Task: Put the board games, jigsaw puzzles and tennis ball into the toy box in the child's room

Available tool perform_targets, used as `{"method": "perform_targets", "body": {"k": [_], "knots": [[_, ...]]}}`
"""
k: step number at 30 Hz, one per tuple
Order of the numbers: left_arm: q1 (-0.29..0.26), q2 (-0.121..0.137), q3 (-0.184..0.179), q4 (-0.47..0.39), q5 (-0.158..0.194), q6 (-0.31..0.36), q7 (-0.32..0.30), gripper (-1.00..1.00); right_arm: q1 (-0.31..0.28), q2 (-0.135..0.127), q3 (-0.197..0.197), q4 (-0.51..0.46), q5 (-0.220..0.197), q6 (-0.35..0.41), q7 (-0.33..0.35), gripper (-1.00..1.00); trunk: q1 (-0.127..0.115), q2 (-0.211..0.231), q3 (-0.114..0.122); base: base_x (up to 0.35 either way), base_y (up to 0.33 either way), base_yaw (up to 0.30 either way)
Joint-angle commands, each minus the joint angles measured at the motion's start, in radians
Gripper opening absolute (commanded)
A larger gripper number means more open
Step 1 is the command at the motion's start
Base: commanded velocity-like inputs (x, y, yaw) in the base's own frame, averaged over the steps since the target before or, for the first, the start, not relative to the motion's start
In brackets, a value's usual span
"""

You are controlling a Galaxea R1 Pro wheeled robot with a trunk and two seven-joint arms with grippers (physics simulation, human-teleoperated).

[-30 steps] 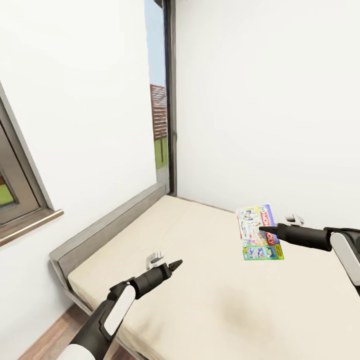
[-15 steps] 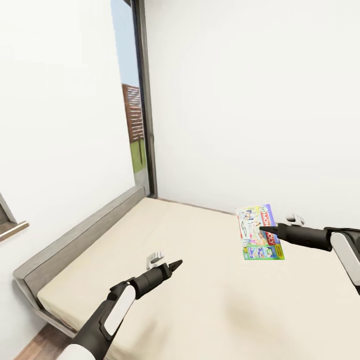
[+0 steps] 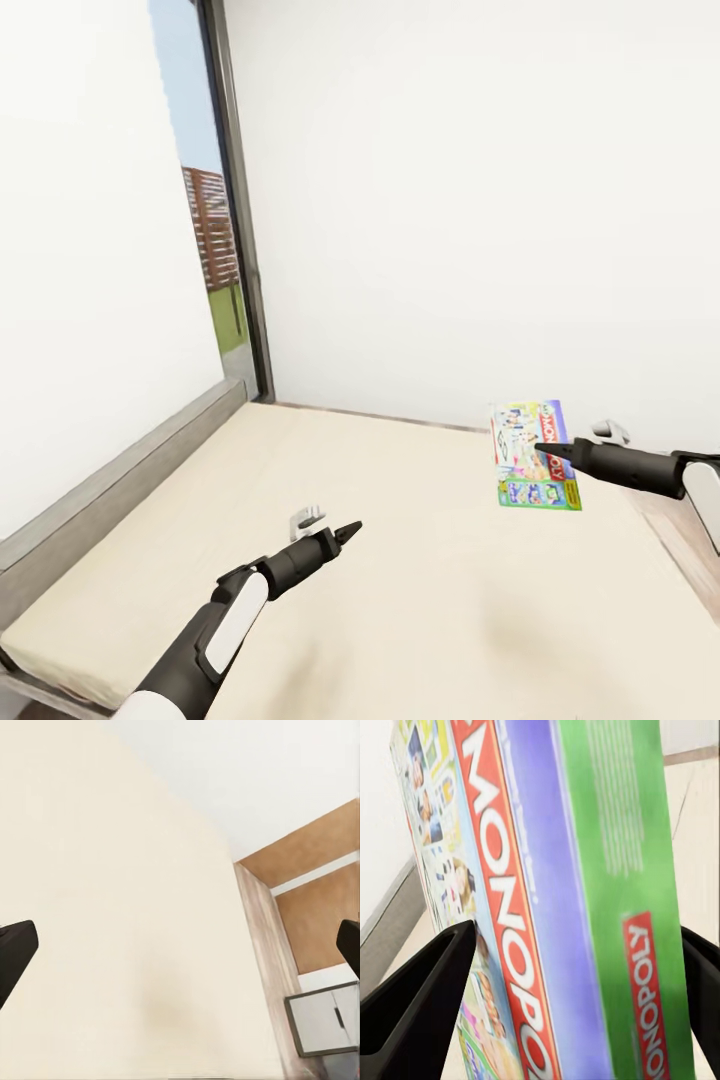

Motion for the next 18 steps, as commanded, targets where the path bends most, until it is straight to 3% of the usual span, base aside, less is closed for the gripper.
{"method": "perform_targets", "body": {"k": [1, 9, 18], "knots": [[-0.001, 0.0, 0.001, 0.0, 0.009, 0.007, 0.0, 1.0, -0.001, 0.0, -0.003, 0.0, 0.003, 0.005, 0.01, -1.0, 0.0, -0.001, -0.001, 0.0, 0.0, -0.289], [0.0, 0.004, 0.004, 0.001, 0.005, 0.008, 0.002, 1.0, -0.001, -0.004, -0.007, 0.0, 0.003, 0.005, 0.01, -1.0, 0.0, -0.001, 0.002, 0.0, 0.0, -0.289], [0.0, 0.008, 0.041, 0.001, 0.011, 0.011, -0.005, 1.0, -0.001, -0.009, -0.008, 0.0, 0.002, 0.005, 0.01, -1.0, 0.0, -0.001, 0.005, 0.0, 0.0, -0.289]]}}
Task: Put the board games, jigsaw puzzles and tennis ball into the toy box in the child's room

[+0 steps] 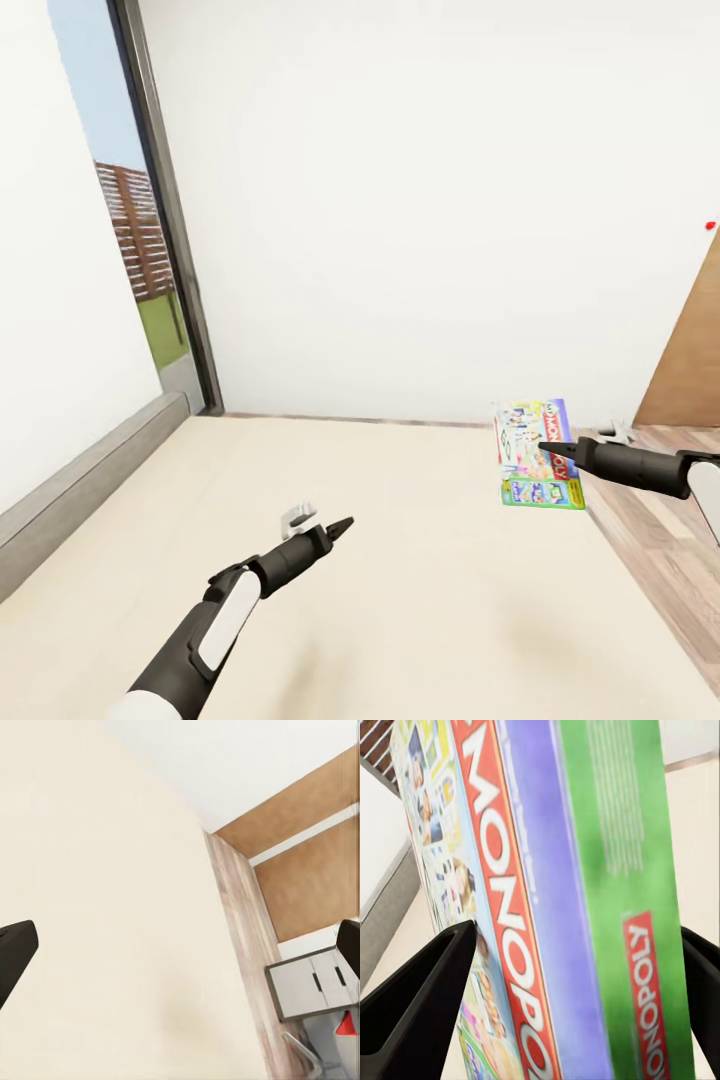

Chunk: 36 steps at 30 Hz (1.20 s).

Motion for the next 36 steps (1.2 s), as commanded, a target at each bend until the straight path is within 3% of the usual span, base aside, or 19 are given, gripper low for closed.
{"method": "perform_targets", "body": {"k": [1, 7, 18, 36], "knots": [[-0.001, -0.001, 0.007, -0.003, 0.01, 0.009, -0.001, 1.0, -0.001, -0.001, -0.002, 0.0, 0.003, 0.005, 0.009, -1.0, 0.0, -0.001, -0.001, 0.0, 0.0, -0.289], [-0.001, -0.003, 0.015, -0.011, 0.014, 0.017, -0.002, 1.0, -0.001, -0.005, -0.002, 0.0, 0.003, 0.005, 0.009, -1.0, 0.0, -0.001, 0.001, 0.0, 0.0, -0.289], [-0.001, 0.0, 0.017, -0.037, 0.063, 0.063, -0.002, 1.0, -0.001, -0.015, -0.001, 0.0, 0.003, 0.005, 0.009, -1.0, 0.0, -0.001, 0.005, 0.0, 0.0, -0.289], [-0.001, 0.004, 0.016, -0.041, 0.068, 0.075, -0.004, 1.0, -0.001, -0.019, -0.003, -0.002, 0.002, 0.005, 0.009, -1.0, -0.069, 0.125, 0.068, 0.0, 0.0, -0.289]]}}
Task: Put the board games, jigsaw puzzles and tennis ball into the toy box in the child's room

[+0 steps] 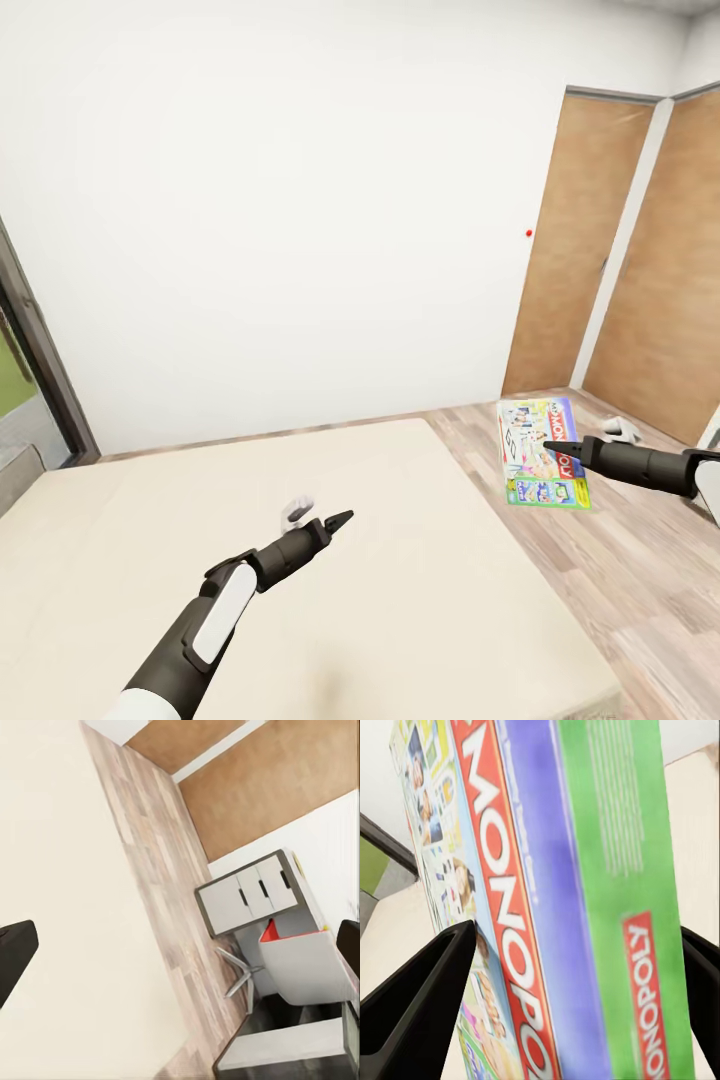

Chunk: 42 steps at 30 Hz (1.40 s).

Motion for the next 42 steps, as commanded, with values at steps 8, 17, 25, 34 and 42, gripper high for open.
{"method": "perform_targets", "body": {"k": [8, 17, 25, 34, 42], "knots": [[-0.001, 0.001, 0.002, -0.001, 0.013, 0.01, -0.005, 1.0, 0.0, 0.0, -0.002, -0.003, 0.004, 0.005, 0.009, -1.0, -0.031, 0.055, 0.027, 0.0, 0.0, -0.289], [-0.001, 0.013, 0.004, -0.001, 0.02, 0.014, -0.008, 1.0, 0.0, -0.011, -0.046, -0.006, 0.005, 0.005, 0.009, -1.0, -0.065, 0.118, 0.058, 0.0, 0.0, -0.289], [-0.001, 0.027, 0.005, -0.002, 0.023, 0.024, -0.014, 1.0, 0.0, -0.012, -0.055, -0.007, 0.006, 0.005, 0.009, -1.0, -0.096, 0.174, 0.086, 0.0, 0.0, -0.289], [0.003, 0.032, 0.006, -0.004, 0.024, 0.036, -0.018, 1.0, -0.006, -0.01, -0.05, 0.016, 0.005, 0.005, 0.009, -1.0, -0.13, 0.237, 0.118, 0.0, 0.0, -0.289], [0.005, 0.034, 0.006, -0.004, 0.024, 0.039, -0.02, 1.0, -0.011, -0.011, -0.05, 0.041, 0.005, 0.005, 0.009, -1.0, -0.161, 0.293, 0.146, 0.0, 0.0, -0.289]]}}
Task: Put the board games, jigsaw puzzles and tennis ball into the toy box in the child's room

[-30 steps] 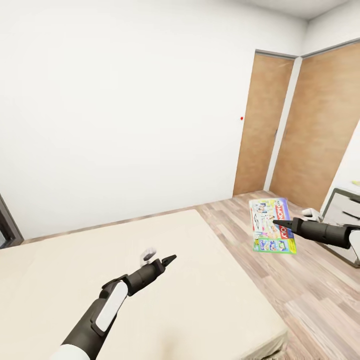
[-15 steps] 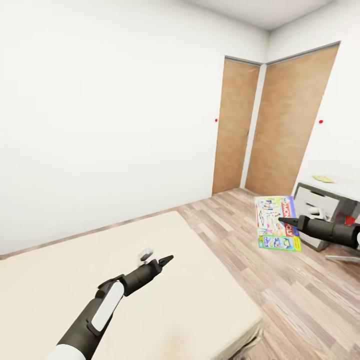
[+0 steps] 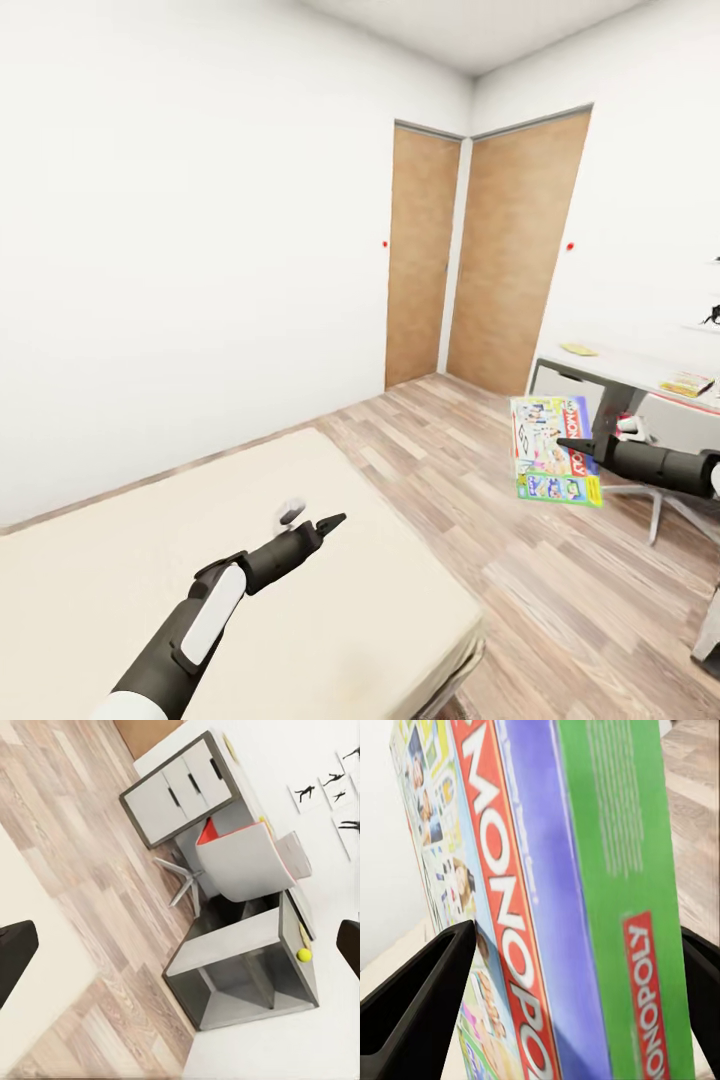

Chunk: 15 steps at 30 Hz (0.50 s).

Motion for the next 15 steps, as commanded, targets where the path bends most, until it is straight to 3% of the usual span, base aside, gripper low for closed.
{"method": "perform_targets", "body": {"k": [1, 7, 15], "knots": [[-0.001, 0.0, 0.001, 0.0, 0.007, 0.007, 0.001, 1.0, -0.001, 0.0, -0.002, 0.001, 0.003, 0.005, 0.01, -1.0, -0.004, 0.006, 0.002, 0.0, 0.0, -0.289], [0.0, 0.0, 0.002, 0.0, 0.009, 0.007, 0.001, 1.0, -0.002, 0.0, -0.002, 0.003, 0.003, 0.005, 0.01, -1.0, -0.027, 0.048, 0.023, 0.0, 0.0, -0.289], [0.002, 0.0, 0.023, 0.001, 0.042, 0.025, 0.003, 1.0, -0.002, -0.001, -0.005, 0.003, 0.003, 0.005, 0.009, -1.0, -0.057, 0.104, 0.051, 0.0, 0.0, -0.289]]}}
